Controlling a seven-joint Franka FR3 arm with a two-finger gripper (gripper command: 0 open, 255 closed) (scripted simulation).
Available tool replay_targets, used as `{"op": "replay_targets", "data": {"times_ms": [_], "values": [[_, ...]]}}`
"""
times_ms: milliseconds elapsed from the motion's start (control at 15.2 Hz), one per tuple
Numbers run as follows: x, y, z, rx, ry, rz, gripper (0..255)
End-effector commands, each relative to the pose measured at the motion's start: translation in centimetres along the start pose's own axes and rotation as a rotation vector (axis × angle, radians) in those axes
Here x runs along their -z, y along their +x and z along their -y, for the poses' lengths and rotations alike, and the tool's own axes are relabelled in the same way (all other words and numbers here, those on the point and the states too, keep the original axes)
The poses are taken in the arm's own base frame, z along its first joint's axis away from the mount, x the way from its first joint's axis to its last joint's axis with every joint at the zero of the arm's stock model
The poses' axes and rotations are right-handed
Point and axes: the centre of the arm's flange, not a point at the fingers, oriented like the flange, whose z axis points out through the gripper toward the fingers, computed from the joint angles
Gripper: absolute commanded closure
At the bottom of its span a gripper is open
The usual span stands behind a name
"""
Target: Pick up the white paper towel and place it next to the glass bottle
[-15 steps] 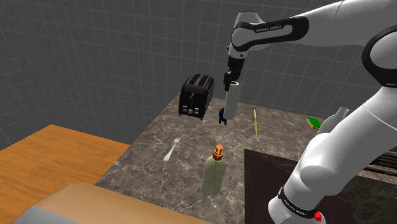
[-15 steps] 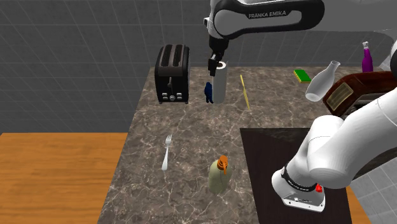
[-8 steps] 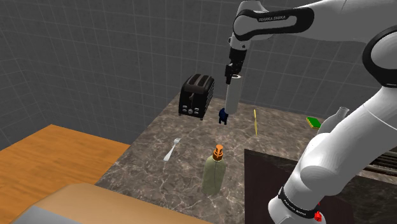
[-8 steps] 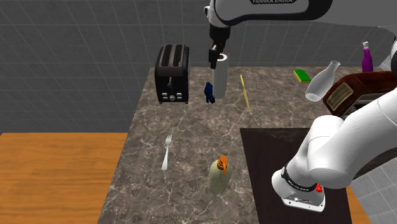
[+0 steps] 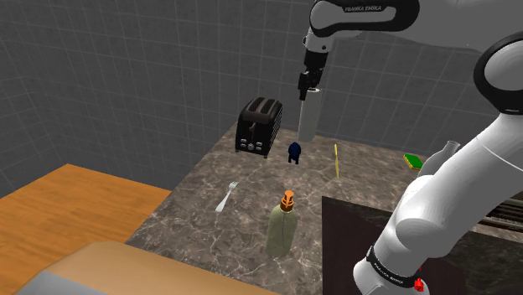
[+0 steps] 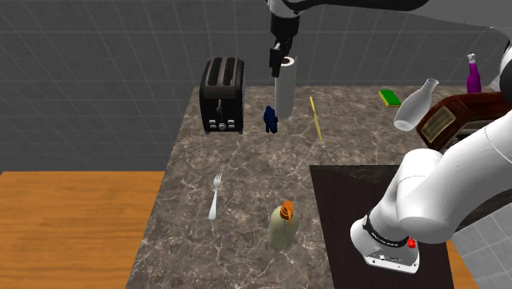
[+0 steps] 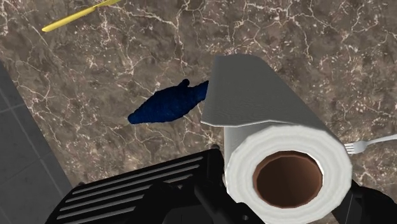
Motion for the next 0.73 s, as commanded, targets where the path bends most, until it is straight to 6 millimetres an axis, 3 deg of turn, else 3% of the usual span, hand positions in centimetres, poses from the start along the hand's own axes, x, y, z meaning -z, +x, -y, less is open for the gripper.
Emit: {"op": "replay_targets", "data": {"times_ms": [0,660], "values": [[1.1,0.0,-0.2,0.0,0.0,0.0,255],[6.3,0.3,-0.5,0.0,0.0,0.0,255]]}}
